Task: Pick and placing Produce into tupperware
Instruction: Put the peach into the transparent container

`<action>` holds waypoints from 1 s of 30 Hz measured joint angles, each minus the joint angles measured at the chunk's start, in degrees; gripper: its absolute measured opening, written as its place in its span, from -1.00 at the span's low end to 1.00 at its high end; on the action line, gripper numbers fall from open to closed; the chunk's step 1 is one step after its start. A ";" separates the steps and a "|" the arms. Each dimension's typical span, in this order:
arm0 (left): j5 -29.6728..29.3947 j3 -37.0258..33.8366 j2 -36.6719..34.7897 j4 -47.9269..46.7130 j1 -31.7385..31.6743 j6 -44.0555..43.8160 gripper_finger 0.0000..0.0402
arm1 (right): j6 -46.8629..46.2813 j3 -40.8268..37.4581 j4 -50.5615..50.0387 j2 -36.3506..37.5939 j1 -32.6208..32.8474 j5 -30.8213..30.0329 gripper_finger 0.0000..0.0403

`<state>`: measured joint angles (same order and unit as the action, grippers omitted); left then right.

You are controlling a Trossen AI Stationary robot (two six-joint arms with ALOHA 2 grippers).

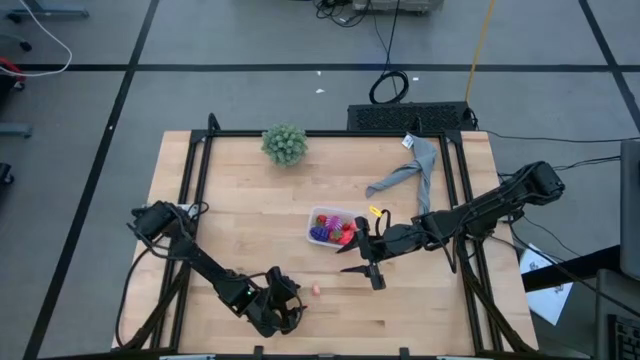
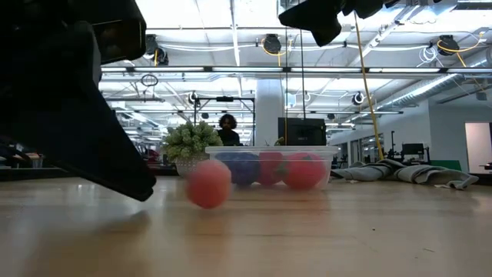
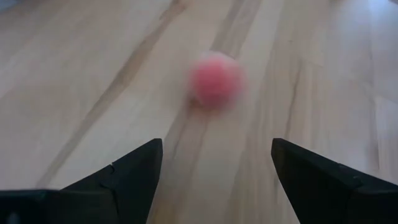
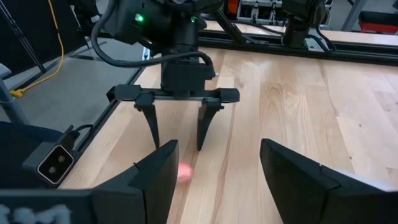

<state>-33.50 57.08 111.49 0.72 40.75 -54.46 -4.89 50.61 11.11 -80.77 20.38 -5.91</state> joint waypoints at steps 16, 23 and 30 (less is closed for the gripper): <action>-2.93 0.02 0.60 2.61 -0.50 10.56 0.53 | -0.45 0.00 -0.69 -0.02 0.00 0.00 0.09; -2.60 0.02 0.62 2.58 -3.72 16.34 0.53 | -0.46 0.00 -0.69 -0.02 0.00 0.00 0.09; 2.65 0.02 0.62 2.60 -7.13 18.92 0.53 | -0.46 0.00 -0.67 -0.02 0.00 0.00 0.09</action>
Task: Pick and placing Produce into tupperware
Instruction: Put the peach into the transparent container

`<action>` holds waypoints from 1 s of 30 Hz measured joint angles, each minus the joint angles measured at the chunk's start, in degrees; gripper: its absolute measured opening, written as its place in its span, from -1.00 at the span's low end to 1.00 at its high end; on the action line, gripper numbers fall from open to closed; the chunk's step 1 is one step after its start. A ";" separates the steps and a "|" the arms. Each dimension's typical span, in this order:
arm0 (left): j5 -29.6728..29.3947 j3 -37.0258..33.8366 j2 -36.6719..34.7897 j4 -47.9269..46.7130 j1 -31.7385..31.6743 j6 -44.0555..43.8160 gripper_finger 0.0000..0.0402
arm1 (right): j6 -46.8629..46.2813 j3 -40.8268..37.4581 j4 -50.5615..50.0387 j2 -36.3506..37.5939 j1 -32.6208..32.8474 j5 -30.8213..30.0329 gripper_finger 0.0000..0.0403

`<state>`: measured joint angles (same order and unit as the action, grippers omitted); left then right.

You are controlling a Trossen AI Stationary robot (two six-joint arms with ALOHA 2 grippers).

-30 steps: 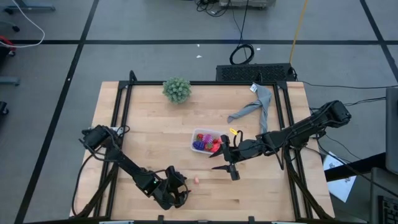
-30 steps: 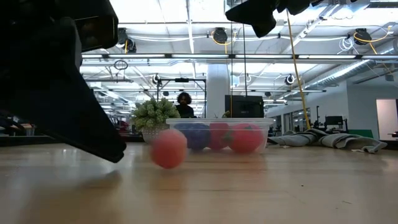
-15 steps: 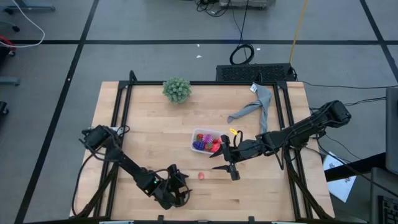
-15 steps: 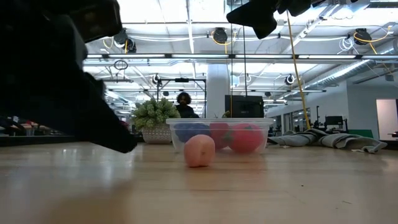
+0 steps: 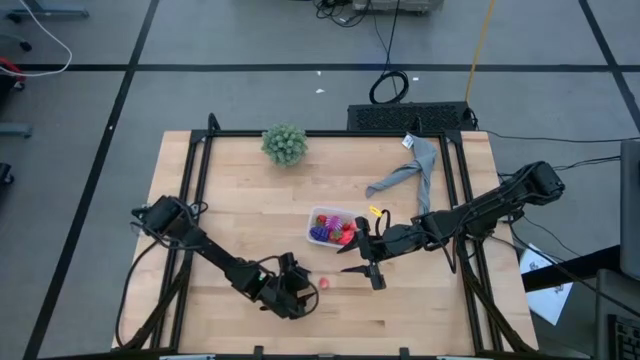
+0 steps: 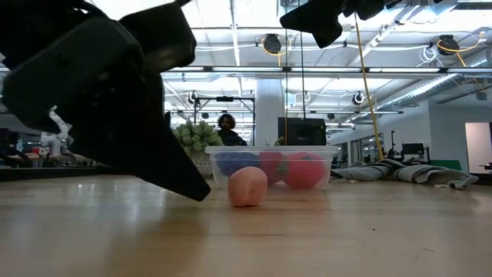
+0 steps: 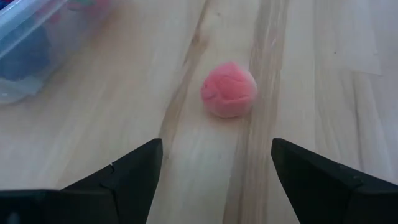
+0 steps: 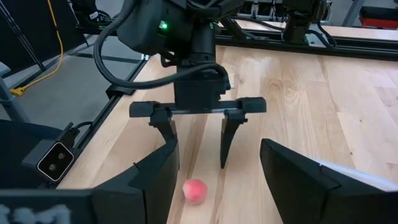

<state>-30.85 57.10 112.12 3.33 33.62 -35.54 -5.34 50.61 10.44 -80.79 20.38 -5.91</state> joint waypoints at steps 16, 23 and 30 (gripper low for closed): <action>2.18 0.14 5.52 12.29 -3.54 6.81 0.53 | 0.00 -0.04 -0.85 0.00 0.00 0.00 0.09; 2.16 0.11 5.68 13.54 -3.62 8.42 0.53 | 0.02 -0.04 -0.87 0.00 -0.02 0.00 0.09; 2.10 0.11 5.68 13.54 -3.64 8.40 0.47 | 0.02 -0.04 -0.87 0.00 -0.02 0.00 0.09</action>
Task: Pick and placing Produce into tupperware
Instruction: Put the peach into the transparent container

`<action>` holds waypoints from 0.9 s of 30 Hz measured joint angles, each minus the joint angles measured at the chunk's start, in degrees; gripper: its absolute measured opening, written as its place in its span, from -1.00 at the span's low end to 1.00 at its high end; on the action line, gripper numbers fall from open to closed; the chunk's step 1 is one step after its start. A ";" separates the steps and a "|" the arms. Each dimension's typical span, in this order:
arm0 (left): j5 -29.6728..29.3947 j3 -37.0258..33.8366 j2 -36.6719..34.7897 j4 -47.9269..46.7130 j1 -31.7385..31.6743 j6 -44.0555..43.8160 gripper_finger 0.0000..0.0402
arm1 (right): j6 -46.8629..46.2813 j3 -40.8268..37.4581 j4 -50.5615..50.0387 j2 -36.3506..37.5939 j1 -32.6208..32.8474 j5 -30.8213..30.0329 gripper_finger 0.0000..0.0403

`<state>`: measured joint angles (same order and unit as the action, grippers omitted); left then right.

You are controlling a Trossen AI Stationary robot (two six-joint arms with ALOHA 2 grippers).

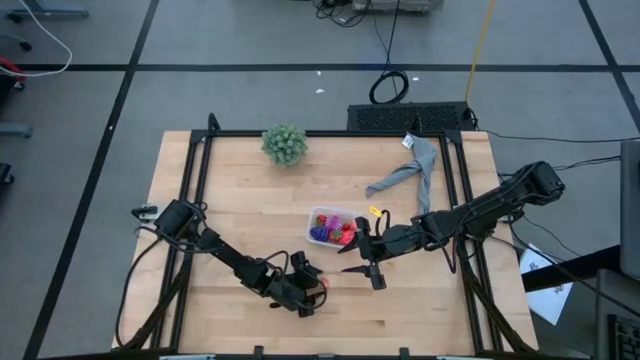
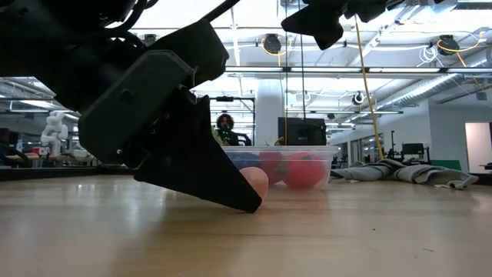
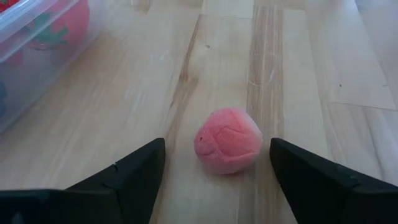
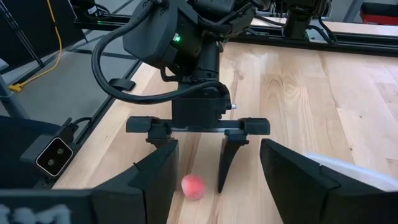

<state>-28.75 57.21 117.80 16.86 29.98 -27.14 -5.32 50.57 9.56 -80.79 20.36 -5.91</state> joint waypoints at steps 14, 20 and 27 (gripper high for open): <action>0.11 -0.11 0.17 1.83 -0.11 -0.13 -0.17 | 0.00 0.00 -0.03 0.00 0.00 0.00 0.09; 0.85 -0.15 -0.47 3.72 0.15 0.60 -0.34 | 0.02 0.00 -0.04 0.00 0.00 0.00 0.09; -3.33 -0.13 -4.63 2.32 0.94 4.37 -0.32 | 1.49 0.00 0.13 0.00 0.00 -0.02 0.09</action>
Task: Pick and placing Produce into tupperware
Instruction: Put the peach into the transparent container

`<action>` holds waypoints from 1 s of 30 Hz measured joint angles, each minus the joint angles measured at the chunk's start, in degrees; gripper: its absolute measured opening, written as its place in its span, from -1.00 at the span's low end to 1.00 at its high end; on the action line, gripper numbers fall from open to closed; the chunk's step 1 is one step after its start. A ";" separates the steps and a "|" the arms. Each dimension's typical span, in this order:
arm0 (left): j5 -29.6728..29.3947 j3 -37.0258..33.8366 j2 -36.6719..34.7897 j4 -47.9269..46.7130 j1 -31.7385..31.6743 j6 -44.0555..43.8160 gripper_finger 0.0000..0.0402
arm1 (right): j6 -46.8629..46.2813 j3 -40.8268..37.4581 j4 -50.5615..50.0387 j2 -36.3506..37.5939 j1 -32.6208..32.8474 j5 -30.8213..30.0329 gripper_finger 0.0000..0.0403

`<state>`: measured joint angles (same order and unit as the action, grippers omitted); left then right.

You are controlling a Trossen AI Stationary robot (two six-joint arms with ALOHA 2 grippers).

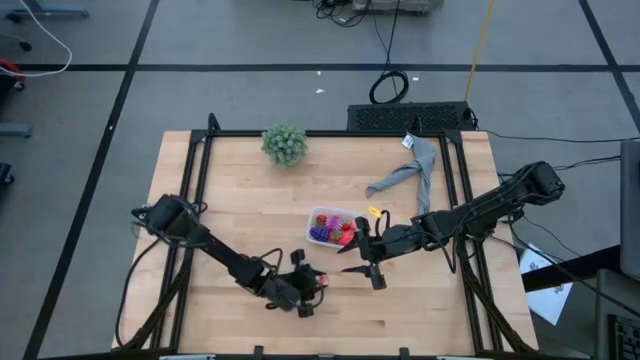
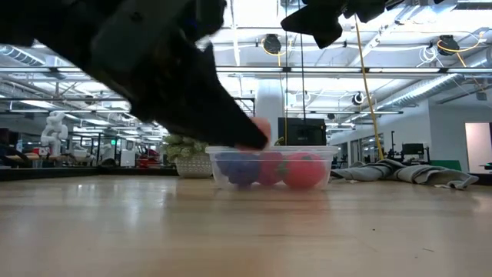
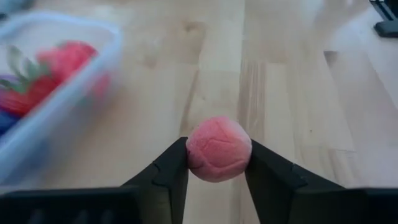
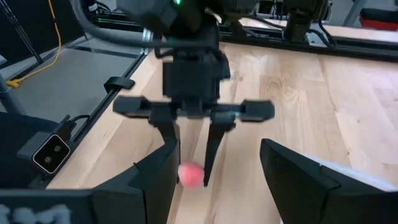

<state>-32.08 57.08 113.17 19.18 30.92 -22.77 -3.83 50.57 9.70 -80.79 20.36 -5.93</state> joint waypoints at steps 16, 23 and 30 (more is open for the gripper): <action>-14.17 0.05 -14.45 -23.41 -5.10 6.87 -0.30 | 6.30 0.00 -0.07 5.75 -0.55 -8.35 0.09; -1.29 0.08 -14.04 -23.44 -15.89 9.78 -0.30 | 6.07 0.00 -0.84 6.27 -0.42 -8.33 0.09; 8.02 0.04 -13.93 -21.42 -20.35 8.48 -0.30 | 6.05 0.00 -3.30 6.25 -0.39 -8.31 0.09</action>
<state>-24.06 57.12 99.24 -2.24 10.56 -14.28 2.22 50.57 6.39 -74.54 19.97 -14.24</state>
